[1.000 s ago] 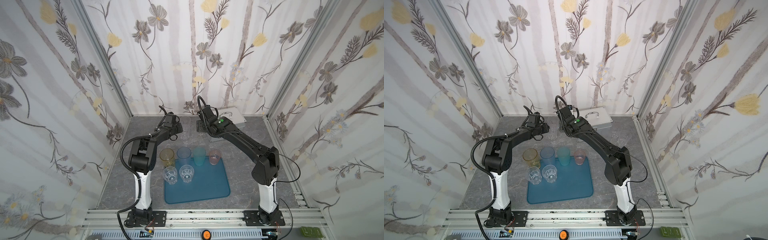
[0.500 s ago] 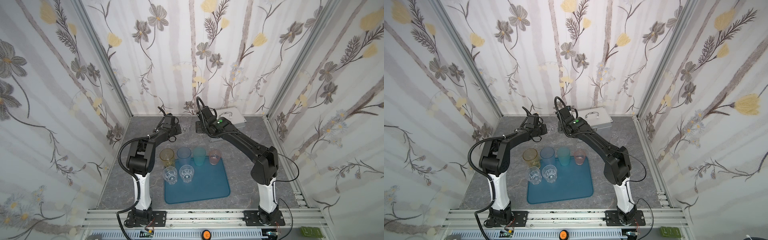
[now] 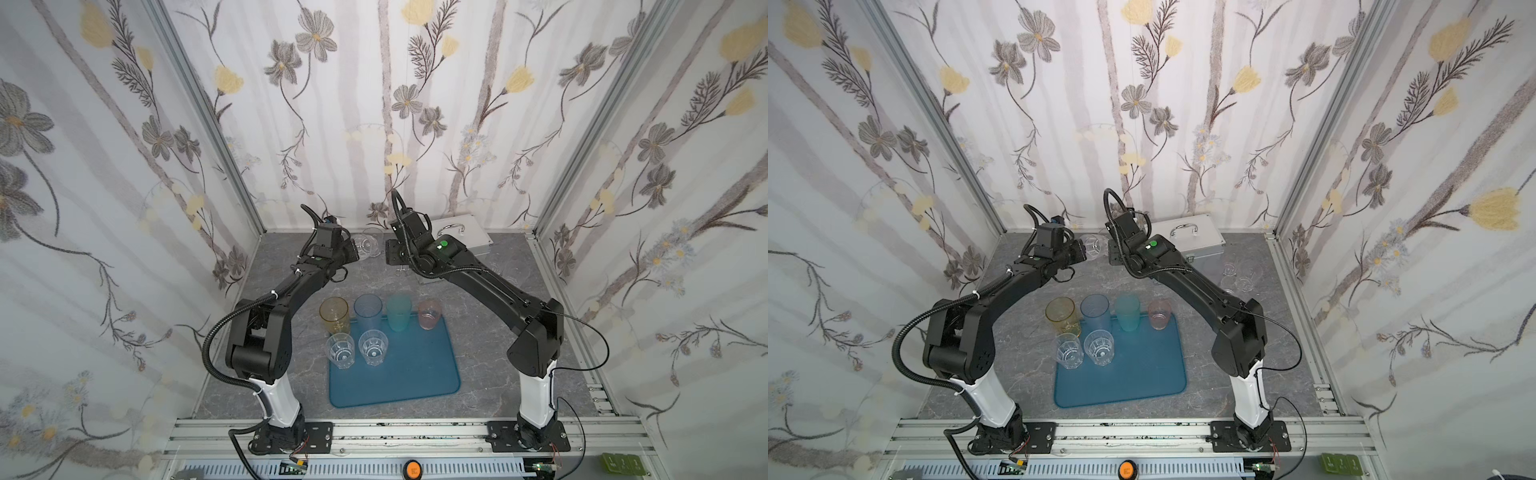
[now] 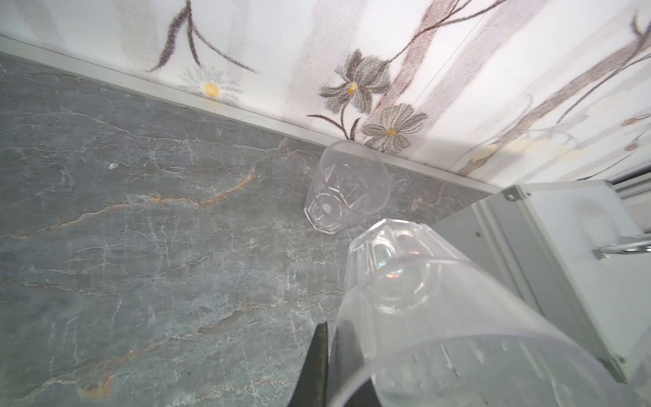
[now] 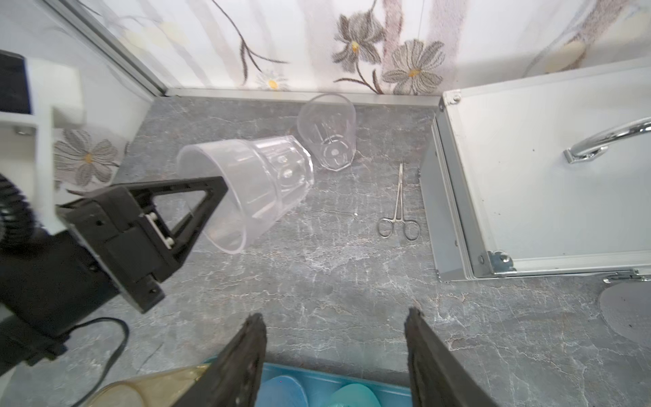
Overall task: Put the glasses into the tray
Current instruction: 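Lift the third clear glass toward the right gripper while the right gripper approaches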
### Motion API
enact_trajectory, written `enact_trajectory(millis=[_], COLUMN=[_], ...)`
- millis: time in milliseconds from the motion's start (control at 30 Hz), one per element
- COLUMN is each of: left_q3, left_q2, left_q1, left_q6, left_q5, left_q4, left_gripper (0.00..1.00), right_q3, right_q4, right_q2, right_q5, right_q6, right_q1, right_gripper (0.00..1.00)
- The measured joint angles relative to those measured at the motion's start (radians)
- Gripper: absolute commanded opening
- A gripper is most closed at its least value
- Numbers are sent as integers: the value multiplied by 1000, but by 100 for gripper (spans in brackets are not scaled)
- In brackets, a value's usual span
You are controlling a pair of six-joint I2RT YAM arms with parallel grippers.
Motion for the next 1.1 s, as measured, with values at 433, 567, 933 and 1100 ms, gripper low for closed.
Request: enact_trajectory(millis=[433,567,933,1100], left_q3=[-89,-103,-110,-103], left_q2=[-202,-246,-293,-305], left_q1=[-126,-153,-206,-219], left_q6=[-126,-148,-168,-167], left_q5=[13,5,-71,-97], left_q4=[-42,-45,-76,-101], left_gripper=[0,0,1,8], right_q3=[88,94,96,96], right_q4=[6,4,-47,-57], right_q2=[-1,10,29,30], right_q5=[78,104,197,204], right_q6=[-59,-76,-143,-145], right_q1=[86,90,91,91], right_gripper=[53,45,18,9])
